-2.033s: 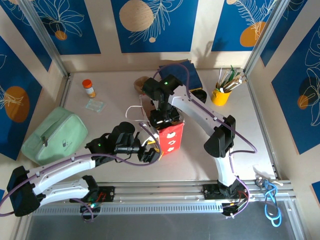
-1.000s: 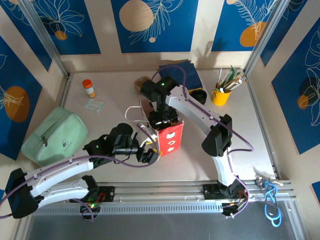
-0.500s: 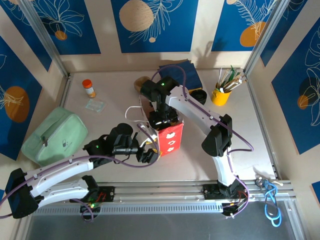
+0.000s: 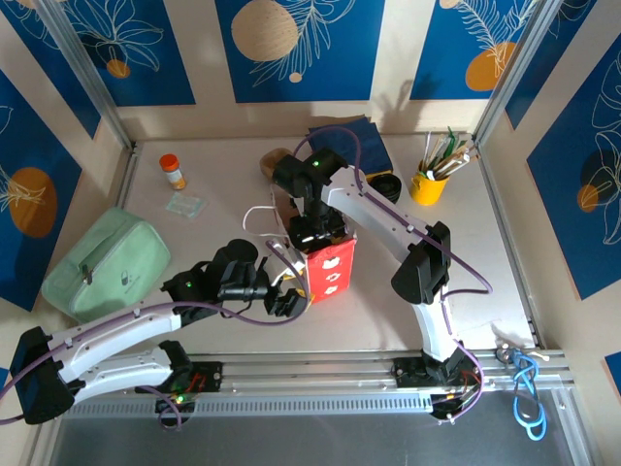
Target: Pack the takeout coffee
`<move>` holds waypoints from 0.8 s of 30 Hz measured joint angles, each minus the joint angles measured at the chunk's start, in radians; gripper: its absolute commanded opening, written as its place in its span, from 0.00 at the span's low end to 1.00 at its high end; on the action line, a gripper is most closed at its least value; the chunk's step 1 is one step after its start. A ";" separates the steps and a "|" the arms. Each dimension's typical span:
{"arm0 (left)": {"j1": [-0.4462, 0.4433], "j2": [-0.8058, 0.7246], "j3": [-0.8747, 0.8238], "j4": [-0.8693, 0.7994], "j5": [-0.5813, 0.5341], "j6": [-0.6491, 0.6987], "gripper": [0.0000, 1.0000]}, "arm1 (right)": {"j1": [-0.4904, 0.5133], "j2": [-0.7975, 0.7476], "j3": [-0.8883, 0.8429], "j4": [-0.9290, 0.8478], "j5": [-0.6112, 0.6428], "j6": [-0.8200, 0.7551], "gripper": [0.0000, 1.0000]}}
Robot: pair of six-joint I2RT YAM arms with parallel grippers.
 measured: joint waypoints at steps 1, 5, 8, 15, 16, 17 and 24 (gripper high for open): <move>0.000 -0.003 0.000 -0.003 0.000 0.000 0.72 | 0.000 0.000 0.000 0.000 0.000 -0.002 0.63; 0.000 -0.014 0.000 -0.009 -0.004 0.000 0.72 | 0.000 0.000 0.000 0.000 -0.004 -0.006 0.63; 0.000 -0.019 0.000 -0.011 -0.007 0.000 0.72 | 0.000 0.000 0.000 0.000 -0.005 -0.010 0.63; 0.000 -0.022 0.000 -0.014 -0.008 0.000 0.72 | 0.000 -0.002 -0.013 0.001 -0.010 -0.014 0.63; 0.000 -0.023 0.000 -0.014 -0.008 0.000 0.72 | 0.000 -0.002 -0.016 0.000 -0.011 -0.014 0.63; 0.000 -0.024 0.000 -0.014 -0.008 0.000 0.72 | 0.000 -0.002 -0.019 0.000 -0.012 -0.014 0.63; 0.000 -0.025 0.000 -0.018 -0.015 -0.001 0.72 | 0.000 -0.003 -0.032 -0.001 -0.017 -0.018 0.63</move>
